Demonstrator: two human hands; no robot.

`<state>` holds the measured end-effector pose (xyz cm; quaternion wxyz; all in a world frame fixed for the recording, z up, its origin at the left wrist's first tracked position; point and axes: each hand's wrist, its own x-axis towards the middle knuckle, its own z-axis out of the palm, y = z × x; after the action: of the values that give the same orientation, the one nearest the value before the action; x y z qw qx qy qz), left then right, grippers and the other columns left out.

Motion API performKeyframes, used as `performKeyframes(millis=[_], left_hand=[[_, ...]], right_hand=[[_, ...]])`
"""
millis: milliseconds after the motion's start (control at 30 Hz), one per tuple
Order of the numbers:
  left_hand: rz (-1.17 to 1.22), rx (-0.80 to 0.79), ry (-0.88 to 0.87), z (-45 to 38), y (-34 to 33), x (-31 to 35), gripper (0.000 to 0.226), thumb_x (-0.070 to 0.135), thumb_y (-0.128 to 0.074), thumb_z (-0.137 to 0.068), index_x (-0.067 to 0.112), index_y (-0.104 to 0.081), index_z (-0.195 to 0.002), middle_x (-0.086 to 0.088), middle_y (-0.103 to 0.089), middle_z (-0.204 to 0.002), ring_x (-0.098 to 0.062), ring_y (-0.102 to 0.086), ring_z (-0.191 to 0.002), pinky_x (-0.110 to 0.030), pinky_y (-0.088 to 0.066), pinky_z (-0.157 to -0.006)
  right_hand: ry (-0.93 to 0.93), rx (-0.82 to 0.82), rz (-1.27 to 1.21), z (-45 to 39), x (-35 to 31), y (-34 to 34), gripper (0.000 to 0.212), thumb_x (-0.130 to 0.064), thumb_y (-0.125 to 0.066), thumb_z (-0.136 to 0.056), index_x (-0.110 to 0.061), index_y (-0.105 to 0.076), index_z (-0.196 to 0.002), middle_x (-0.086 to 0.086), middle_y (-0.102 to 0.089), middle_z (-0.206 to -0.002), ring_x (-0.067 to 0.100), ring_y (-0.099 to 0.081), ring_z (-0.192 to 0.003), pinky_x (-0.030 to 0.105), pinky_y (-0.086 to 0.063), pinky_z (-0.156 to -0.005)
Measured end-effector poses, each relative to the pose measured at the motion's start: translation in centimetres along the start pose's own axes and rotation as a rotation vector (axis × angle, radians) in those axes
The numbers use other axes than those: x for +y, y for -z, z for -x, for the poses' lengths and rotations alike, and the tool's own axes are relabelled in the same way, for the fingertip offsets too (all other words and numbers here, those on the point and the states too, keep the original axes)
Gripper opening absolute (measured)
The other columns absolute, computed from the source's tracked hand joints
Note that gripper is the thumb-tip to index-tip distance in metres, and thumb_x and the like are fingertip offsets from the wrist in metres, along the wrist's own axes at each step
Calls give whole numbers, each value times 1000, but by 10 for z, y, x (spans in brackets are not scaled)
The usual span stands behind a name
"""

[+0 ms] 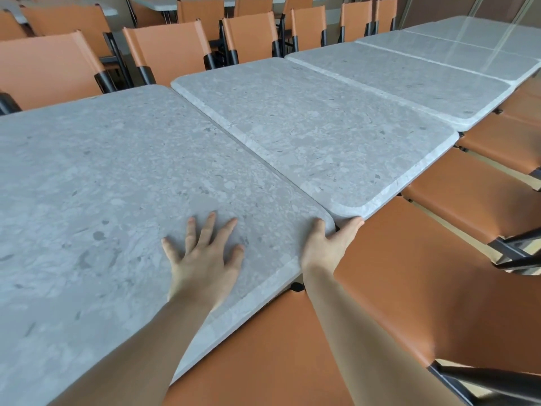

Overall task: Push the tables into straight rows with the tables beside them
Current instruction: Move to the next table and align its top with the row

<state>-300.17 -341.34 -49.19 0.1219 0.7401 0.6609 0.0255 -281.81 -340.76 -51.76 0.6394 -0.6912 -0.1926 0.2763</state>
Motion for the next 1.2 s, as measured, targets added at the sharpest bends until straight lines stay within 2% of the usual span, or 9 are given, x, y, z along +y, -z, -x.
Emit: performKeyframes(millis=[167, 367, 467, 567, 633, 733, 900, 1067, 1200], left_hand=[[14, 12, -10, 1, 0, 0, 58, 54, -19, -102, 51, -1, -157, 13, 12, -169, -18, 20, -155, -65, 11, -119], [194, 262, 27, 13, -7, -4, 47, 42, -34, -103, 37, -44, -148, 5, -29, -165, -15, -15, -154, -51, -2, -125], [108, 124, 61, 32, -11, -5, 53, 44, -20, -107, 40, -17, -160, 9, -4, -171, -10, 4, -157, -40, 7, -127], [28, 21, 45, 58, -14, -7, 58, 49, -9, -106, 39, 9, -160, 12, 19, -168, -9, 21, -153, -38, 14, -125], [23, -11, 49, 79, -14, -6, 59, 51, -7, -106, 38, 14, -159, 12, 23, -166, -9, 24, -152, -37, 15, -125], [68, -72, 96, 113, -6, 1, 59, 50, -10, -106, 37, 11, -160, 14, 22, -166, -7, 24, -152, -34, 15, -125], [382, -155, 233, 170, 35, 14, 50, 50, -24, -108, 44, -24, -157, 18, -20, -166, -11, -20, -153, -33, -20, -122], [910, 110, 396, 217, 111, 11, 33, 37, -39, -108, 37, -57, -135, 8, -54, -140, -10, -47, -123, -25, -31, -100], [1116, 287, 424, 276, 177, 24, 30, 27, -41, -106, 34, -69, -112, 15, -66, -126, -6, -62, -117, -36, -40, -109]], right_hand=[[1, -11, 66, 3, -5, 2, 82, -18, -49, -102, -17, 6, -163, -6, 7, -171, 6, 2, -155, 20, 2, -119], [-27, -135, 367, 4, -22, 8, 78, -27, -35, -106, -6, 18, -159, 1, 22, -169, 21, -12, -150, 39, -15, -119], [-15, -186, 429, 4, -23, 18, 78, -34, -35, -108, -4, 16, -159, 4, 21, -169, 23, -16, -150, 31, -18, -115], [-92, -250, 497, 5, -18, 29, 74, -52, -35, -106, -5, -12, -160, 10, -16, -168, 31, -39, -142, 40, -35, -105], [-210, -295, 542, 9, -21, 34, 70, -60, -31, -104, -5, -40, -147, 15, -52, -140, 36, -57, -121, 39, -45, -94], [-352, -365, 554, 22, -36, 45, 61, -54, -33, -105, -4, -51, -135, 14, -60, -114, 36, -67, -105, 48, -56, -95], [-436, -564, 582, 75, -77, 60, 42, -40, -39, -105, -4, -53, -122, 13, -64, -97, 36, -68, -104, 52, -58, -93], [-321, -782, 500, 134, -149, 62, 28, -21, -48, -99, 4, -59, -95, 27, -67, -104, 44, -64, -116, 59, -54, -96], [-173, -932, 474, 178, -204, 96, 37, -16, -51, -96, 10, -59, -119, 29, -61, -126, 42, -63, -115, 60, -50, -100]])
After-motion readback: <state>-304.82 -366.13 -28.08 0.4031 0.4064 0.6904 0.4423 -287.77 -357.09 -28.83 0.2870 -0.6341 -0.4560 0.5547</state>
